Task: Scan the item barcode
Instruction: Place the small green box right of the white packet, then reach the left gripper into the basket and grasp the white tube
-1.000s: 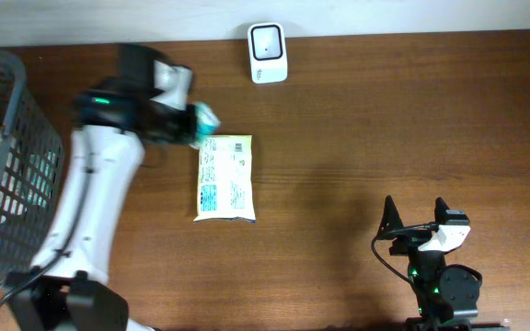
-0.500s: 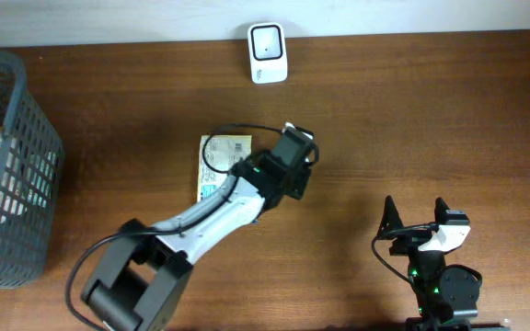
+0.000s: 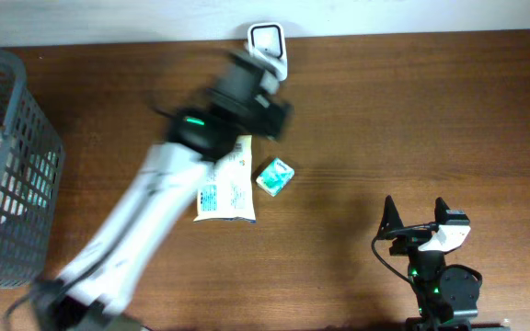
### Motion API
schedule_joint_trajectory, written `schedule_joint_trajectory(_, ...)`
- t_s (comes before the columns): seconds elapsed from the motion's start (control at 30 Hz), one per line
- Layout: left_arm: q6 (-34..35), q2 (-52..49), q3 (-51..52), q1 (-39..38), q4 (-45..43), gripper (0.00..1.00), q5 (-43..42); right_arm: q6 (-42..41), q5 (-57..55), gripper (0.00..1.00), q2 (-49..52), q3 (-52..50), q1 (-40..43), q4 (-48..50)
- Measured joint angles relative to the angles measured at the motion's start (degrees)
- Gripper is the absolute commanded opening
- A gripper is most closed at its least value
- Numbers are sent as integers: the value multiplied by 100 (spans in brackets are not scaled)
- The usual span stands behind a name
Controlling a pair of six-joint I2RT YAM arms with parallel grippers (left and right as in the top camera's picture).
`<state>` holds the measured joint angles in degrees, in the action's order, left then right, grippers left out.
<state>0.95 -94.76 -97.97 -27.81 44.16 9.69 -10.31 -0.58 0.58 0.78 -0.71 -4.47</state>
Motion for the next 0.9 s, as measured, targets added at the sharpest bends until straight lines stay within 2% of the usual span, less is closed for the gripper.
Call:
schedule_joint_trajectory(0.1,-131,527,-837,984,439,99,83,0,0,98,0,0,0,2)
schedule_joint_trajectory(0.2,-186,1075,-1154,2481,608,99,197,0,0,99,0,0,0,2)
schedule_joint_trajectory(0.4,-37,758,-1126,5049,861,96,197,2,-2,99,0,0,0,2)
schedule_joint_trajectory(0.5,37,505,-1108,5639,872,94,87,2,-2,99,0,0,0,2)
schedule_joint_trajectory(0.6,52,127,-1108,6151,883,88,-50,0,-2,99,0,0,0,2)
schedule_joint_trajectory(0.9,-826,-1591,-1106,6347,920,84,-133,0,0,98,0,0,0,2)
